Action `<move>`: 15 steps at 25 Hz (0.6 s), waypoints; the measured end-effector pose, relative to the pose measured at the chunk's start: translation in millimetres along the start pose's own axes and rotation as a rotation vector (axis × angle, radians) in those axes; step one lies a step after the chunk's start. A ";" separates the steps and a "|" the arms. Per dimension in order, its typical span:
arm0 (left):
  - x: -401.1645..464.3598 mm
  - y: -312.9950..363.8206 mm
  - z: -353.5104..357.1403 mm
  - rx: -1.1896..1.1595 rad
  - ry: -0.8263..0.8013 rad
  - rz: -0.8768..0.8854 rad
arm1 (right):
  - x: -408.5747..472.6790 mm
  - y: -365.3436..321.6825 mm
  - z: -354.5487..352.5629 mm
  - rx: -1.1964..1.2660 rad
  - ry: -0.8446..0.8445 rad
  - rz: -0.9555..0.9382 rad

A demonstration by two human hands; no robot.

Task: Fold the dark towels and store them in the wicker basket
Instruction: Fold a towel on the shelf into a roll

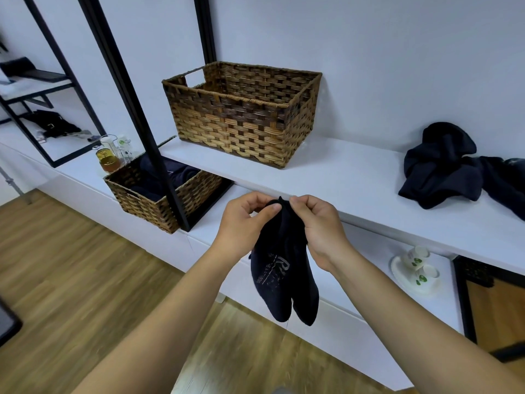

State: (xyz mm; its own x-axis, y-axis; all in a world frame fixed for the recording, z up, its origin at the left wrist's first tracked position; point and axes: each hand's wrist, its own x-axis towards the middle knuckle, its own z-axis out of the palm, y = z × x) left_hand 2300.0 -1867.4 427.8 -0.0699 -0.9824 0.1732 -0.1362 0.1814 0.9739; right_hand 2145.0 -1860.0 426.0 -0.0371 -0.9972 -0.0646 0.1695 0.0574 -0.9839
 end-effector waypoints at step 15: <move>24.0 4.0 -11.5 0.203 -0.262 -0.011 | 13.4 2.3 -13.4 -0.134 -0.108 -0.081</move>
State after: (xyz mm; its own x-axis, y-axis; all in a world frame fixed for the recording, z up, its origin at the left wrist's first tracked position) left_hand 2309.1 -1890.8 437.5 -0.3152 -0.9444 0.0935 -0.3304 0.2015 0.9221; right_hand 2131.7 -1872.6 420.7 0.0623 -0.9977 0.0269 0.0372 -0.0246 -0.9990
